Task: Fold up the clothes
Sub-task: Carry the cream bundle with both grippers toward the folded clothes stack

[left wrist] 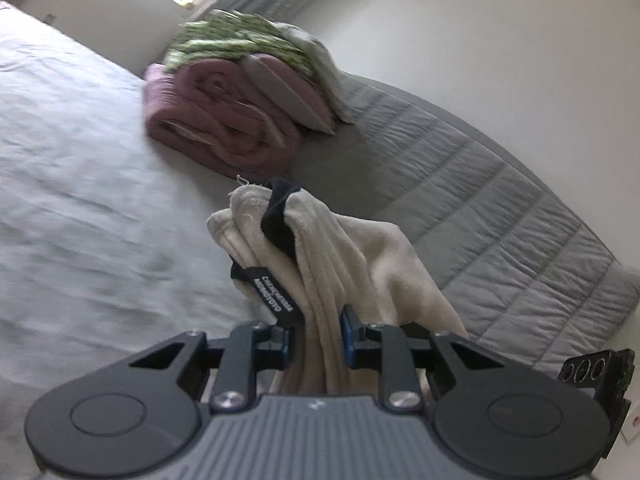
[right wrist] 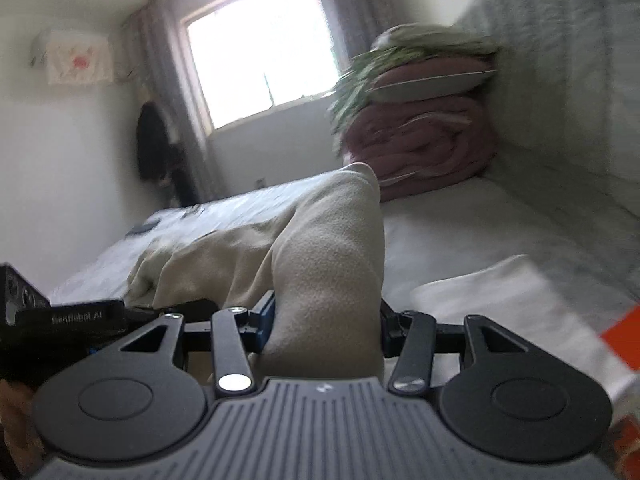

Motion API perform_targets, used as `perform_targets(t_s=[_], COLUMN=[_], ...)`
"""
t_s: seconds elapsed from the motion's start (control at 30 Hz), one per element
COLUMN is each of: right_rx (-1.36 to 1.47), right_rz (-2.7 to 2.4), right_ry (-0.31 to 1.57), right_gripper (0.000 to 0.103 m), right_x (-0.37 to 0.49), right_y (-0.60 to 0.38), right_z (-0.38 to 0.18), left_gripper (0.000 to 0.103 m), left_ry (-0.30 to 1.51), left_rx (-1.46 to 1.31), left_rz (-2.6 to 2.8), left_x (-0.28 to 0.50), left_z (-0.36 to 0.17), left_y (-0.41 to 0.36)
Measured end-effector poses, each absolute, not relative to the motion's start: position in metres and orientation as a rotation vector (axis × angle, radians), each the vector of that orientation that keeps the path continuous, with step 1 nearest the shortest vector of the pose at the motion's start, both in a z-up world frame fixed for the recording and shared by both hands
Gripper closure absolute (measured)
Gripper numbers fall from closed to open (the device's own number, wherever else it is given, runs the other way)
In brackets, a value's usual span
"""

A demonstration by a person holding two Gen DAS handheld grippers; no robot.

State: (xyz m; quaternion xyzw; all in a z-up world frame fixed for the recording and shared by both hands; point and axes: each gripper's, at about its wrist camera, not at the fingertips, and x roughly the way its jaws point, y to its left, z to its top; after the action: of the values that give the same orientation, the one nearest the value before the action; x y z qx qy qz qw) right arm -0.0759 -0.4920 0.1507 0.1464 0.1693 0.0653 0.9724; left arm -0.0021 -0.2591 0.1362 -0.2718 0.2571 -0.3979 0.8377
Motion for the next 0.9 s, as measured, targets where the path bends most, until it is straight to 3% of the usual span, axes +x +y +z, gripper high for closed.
perform_targets(t_s=[0.33,0.9], right_rx=[0.544,0.782], right_rz=[0.044,0.003], right_ry=[0.309,0.291], right_gripper=[0.052,0.052], right_x=[-0.092,-0.098], right_y=[-0.589,-0.650], right_z=[0.125,0.099], left_gripper=[0.081,0.081], left_ry=[0.578,0.628], left_rx=[-0.553,-0.591], left_rz=[-0.901,-0.883], left_x=[0.007,0.011], left_z=[0.132,0.110], left_y=[-0.338,-0.382])
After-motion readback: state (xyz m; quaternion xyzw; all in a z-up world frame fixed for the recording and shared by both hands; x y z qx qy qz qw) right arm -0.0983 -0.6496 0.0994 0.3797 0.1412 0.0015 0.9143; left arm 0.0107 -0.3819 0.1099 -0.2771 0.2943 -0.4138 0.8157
